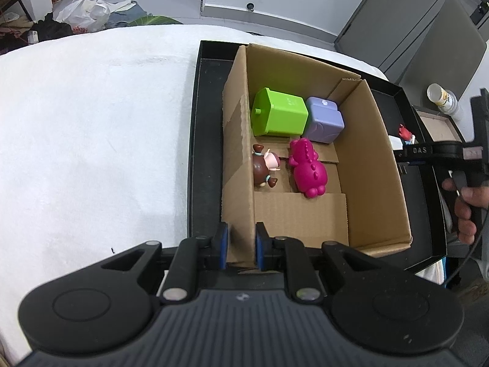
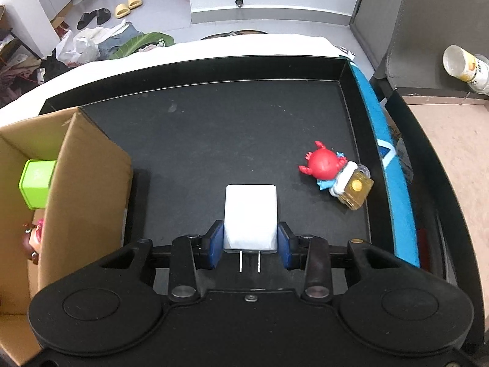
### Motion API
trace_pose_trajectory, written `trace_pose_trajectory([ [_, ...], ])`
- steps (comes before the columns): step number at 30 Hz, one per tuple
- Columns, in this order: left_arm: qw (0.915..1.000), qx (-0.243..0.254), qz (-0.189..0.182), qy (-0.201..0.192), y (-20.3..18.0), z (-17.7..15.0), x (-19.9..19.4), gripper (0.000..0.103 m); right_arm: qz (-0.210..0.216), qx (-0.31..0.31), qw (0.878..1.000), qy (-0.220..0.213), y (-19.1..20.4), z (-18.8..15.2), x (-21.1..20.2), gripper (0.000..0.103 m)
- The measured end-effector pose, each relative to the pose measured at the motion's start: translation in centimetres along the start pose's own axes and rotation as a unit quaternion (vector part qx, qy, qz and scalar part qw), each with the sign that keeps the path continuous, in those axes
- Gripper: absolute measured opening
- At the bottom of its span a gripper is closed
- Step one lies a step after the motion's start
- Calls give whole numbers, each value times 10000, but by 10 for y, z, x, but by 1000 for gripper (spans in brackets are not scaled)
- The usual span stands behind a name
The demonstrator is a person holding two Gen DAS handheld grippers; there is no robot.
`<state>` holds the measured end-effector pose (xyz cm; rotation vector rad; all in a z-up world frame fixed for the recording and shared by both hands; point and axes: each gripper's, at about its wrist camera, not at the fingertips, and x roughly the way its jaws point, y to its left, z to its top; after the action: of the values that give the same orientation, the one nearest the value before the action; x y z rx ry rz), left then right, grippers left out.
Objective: Organize rigid objects
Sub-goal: 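Lift the white charger with the right gripper and carry it over the box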
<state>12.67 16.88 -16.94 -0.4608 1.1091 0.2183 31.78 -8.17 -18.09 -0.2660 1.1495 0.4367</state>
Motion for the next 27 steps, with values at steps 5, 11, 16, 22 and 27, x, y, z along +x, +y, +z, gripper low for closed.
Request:
trace_pose_trajectory([
  [5, 10000, -26, -34, -16, 1, 0, -2, 17, -43, 12, 9999, -102, 0, -4, -14, 36],
  [11, 10000, -4, -43, -80, 0, -1, -6, 17, -19, 47, 9998, -203, -2, -8, -26, 36],
  [16, 9999, -15, -64, -122, 2, -3, -9, 14, 34, 128, 9996, -262, -3, -14, -34, 36],
  [22, 9998, -15, -66, -161, 2, -5, -11, 13, 114, 214, 9991, -358, -2, -23, -48, 36],
  [27, 9998, -44, -65, -158, 2, -5, -12, 13, 216, 282, 9984, -436, -5, -30, -58, 36],
])
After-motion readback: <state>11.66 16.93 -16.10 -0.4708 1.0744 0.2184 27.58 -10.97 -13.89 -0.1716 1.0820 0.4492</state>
